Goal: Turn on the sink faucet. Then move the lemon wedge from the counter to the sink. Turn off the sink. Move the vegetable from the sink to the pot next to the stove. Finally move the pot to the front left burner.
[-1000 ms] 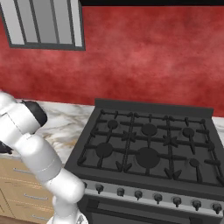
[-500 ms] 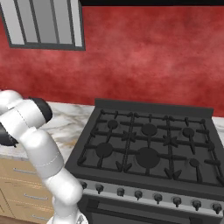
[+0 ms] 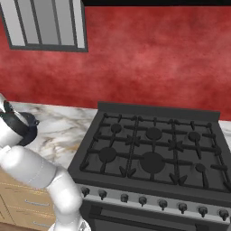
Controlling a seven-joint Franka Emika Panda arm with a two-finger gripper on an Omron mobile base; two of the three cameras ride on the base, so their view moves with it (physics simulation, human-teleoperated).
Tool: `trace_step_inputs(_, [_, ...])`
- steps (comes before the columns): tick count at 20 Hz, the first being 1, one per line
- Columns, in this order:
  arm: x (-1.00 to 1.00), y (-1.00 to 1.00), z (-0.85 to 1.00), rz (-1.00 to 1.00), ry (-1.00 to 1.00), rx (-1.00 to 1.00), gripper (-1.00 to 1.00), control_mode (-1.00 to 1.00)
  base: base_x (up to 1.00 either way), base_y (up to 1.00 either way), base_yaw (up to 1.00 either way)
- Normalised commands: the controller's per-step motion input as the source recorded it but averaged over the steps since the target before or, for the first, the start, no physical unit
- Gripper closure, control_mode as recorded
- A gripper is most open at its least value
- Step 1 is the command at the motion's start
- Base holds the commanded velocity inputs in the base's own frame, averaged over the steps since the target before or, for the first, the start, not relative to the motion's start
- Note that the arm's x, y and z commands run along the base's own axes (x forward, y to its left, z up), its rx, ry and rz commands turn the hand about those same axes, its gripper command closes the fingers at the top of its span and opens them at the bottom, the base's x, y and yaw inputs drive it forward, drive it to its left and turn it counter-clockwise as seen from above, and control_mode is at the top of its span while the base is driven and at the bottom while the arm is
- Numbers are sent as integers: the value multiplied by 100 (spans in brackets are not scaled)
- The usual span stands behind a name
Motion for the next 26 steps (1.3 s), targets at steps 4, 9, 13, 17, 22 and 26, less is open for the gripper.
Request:
trace_step_inputs(4, [-1, 10, 23, -2, 0, 0, -100, -100, 0, 0, 0])
trace_step_inputs(9, [-6, -12, 18, -2, 0, 0, -100, -100, 0, 0, 0])
trace_step_inputs(13, [-18, -35, 0, 0, 0, 2, -100, -100, 0, 0, 0])
trace_step_inputs(17, [-22, -36, -16, 0, 0, 4, -100, -100, 0, 0, 0])
trace_step_inputs(22, [-16, -27, -21, 0, 0, 4, -100, -100, 0, 0, 0])
trace_step_inputs(26, [-5, -13, -14, 0, 0, 3, -100, -100, 0, 0, 0])
